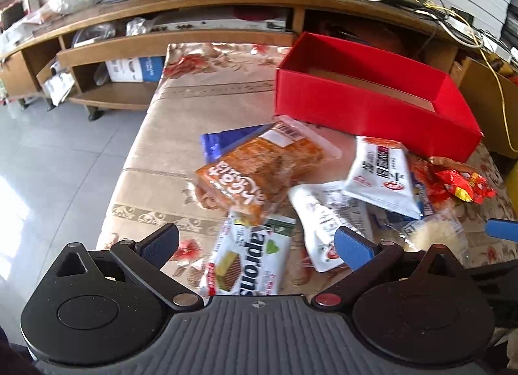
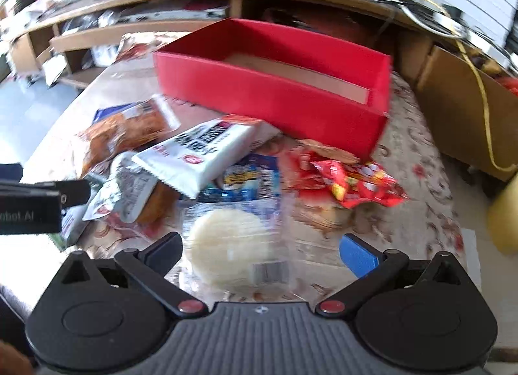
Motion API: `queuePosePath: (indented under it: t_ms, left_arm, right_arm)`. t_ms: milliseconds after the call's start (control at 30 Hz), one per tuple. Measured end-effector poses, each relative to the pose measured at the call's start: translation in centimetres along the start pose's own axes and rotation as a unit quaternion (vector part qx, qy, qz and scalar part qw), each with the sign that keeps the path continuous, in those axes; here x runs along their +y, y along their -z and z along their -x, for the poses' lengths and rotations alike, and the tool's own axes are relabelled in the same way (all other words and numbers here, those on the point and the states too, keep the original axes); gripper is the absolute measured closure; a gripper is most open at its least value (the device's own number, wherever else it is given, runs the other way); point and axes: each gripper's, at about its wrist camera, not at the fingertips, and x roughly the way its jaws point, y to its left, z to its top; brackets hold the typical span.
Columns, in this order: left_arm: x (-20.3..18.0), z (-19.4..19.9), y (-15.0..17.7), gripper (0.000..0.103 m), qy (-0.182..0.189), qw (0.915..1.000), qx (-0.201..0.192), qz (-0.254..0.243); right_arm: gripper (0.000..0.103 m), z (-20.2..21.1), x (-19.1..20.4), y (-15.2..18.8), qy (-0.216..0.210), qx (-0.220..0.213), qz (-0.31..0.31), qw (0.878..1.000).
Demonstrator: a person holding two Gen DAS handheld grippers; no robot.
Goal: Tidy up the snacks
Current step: 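Grasp the Kaprons wafer with the left tool while the right tool grasps the clear-wrapped bun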
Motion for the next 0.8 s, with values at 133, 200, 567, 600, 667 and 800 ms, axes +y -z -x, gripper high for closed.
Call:
queuePosePath:
  t_ms: [133,200,567,600,667,800]
  left_arm:
    - [1.0,0.0,0.0,0.000,0.004,0.9999,0.003,0.010]
    - [1.2,-0.2,0.1,0.000,0.001,0.9999,0.007,0.009]
    - [1.6,-2.2,1.3,0.001,-0.014,0.9981,0.049,-0.036]
    - [1.4,-2.5,1.4,0.001,-0.011,0.9974,0.053,-0.047]
    - [0.8,-2.9,1.3,0.002,-0.012,0.9959,0.057,-0.069]
    - [0.3,-4.4,1.1,0.005,-0.014,0.9936,0.076,-0.082]
  right_arm:
    - [0.000,-1.5,1.1,-0.3,-0.010,0.018,0.026,0.999]
    - [0.001,-2.3,1.5,-0.3,-0.018,0.034,0.034,0.999]
    - [0.024,-2.4,0.9,0.2,-0.038,0.046,0.044,0.997]
    - [0.024,-2.2,0.7,0.3,-0.041,0.047,0.044,0.997]
    - [0.025,-1.8,0.8,0.5,-0.049,0.049,0.044,0.997]
    - [0.025,-1.1,0.7,0.8,-0.061,0.047,0.042,0.996]
